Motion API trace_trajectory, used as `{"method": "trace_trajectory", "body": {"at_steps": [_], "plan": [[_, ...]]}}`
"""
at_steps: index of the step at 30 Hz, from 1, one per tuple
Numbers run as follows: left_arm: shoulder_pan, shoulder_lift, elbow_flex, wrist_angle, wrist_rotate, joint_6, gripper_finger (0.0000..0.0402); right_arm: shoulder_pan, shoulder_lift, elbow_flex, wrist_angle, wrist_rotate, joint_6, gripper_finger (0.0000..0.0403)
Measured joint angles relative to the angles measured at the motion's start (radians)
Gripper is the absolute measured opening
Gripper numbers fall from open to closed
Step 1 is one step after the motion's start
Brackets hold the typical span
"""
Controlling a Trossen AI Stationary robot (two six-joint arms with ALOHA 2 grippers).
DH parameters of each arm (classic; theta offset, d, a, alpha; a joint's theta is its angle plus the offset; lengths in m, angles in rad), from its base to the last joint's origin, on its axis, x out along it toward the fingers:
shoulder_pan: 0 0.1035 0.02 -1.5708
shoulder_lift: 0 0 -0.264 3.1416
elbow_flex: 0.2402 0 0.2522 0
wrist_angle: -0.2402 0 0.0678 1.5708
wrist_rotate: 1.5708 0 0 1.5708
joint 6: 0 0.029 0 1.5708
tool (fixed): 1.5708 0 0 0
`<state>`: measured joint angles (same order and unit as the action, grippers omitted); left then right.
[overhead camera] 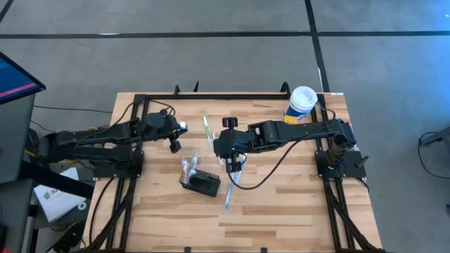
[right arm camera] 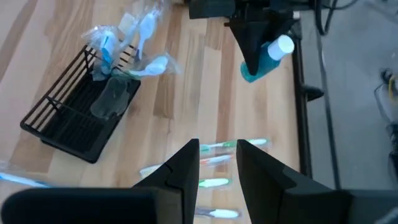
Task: Pick & Place toothbrushing station
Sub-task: Put the left blue mouthwash into the wire organizer
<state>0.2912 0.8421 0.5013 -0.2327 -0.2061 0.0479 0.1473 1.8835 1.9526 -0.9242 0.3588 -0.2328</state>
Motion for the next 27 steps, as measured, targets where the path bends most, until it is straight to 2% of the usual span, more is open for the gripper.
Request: {"method": "trace_trajectory", "body": {"at_steps": [10, 13, 20, 27], "plan": [[-0.184, 0.002, 0.157, -0.157, -0.004, 0.023, 0.0046, 0.000, -0.005, 0.000, 0.084, -0.029, -0.059, 0.0098], [-0.246, 0.004, 0.190, -0.159, -0.004, 0.024, 0.0046, 0.001, -0.005, 0.000, 0.114, -0.037, -0.068, 0.0098], [-0.369, 0.016, 0.251, -0.175, -0.004, 0.023, 0.0046, 0.003, -0.005, 0.000, 0.201, -0.144, -0.089, 0.0098], [-0.437, 0.107, 0.289, -0.169, -0.016, 0.005, 0.0046, 0.003, -0.005, 0.000, 0.234, -0.196, -0.089, 0.0098]]}}
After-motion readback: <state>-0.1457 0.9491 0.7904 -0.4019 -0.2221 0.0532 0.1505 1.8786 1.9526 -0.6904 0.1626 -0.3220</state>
